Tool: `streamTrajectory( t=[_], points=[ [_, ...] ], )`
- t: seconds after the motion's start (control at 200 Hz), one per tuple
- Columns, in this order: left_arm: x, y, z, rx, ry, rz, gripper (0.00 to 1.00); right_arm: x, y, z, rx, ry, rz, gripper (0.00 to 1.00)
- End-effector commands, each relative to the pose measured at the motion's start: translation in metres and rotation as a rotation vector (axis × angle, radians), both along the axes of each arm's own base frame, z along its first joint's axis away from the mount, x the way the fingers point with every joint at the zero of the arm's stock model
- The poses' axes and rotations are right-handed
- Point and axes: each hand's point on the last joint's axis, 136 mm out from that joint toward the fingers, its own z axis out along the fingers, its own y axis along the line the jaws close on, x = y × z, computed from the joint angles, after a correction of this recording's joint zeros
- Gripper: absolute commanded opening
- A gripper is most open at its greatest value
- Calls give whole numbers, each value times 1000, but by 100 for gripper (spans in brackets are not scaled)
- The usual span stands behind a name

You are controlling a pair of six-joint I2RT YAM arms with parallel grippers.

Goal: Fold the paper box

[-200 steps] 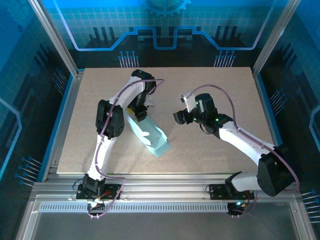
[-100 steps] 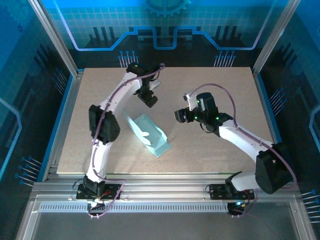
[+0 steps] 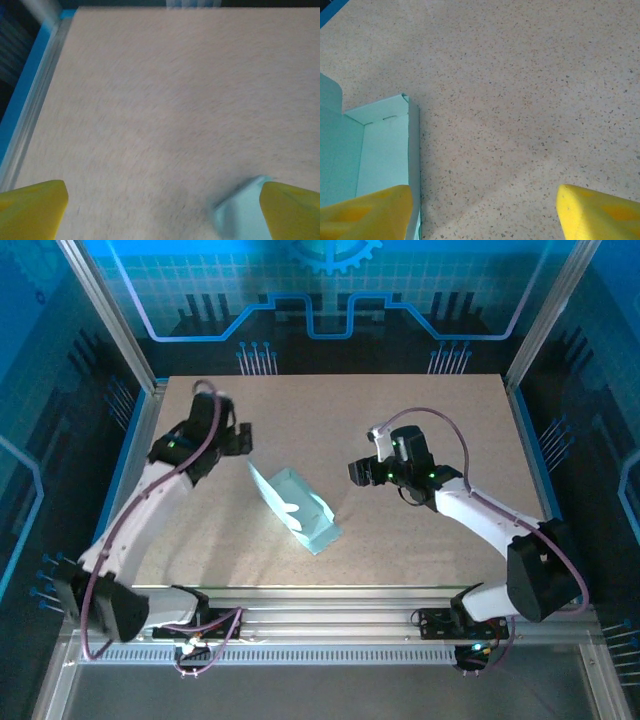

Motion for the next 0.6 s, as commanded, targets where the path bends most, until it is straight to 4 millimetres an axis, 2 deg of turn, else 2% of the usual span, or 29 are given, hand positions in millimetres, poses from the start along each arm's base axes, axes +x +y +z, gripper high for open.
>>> streamTrajectory(
  t=[0.0,0.11,0.165,0.225,0.39,0.595],
  points=[
    [-30,32,-29,-199,-61,286,94,7,5,8,36,6,-1,77],
    [-64,46,-80,-242,-13,388,81,9,11,7,47,21,10,76],
    [-73,41,-104,-290,24,397,77,9,16,6,52,29,22,76],
    [-78,26,-129,-383,63,378,73,10,21,7,56,35,33,76],
    [-77,-10,-167,-480,117,331,64,12,33,9,61,48,65,76],
    [-47,-44,-187,-502,167,268,54,9,41,10,72,53,74,76]
  ],
)
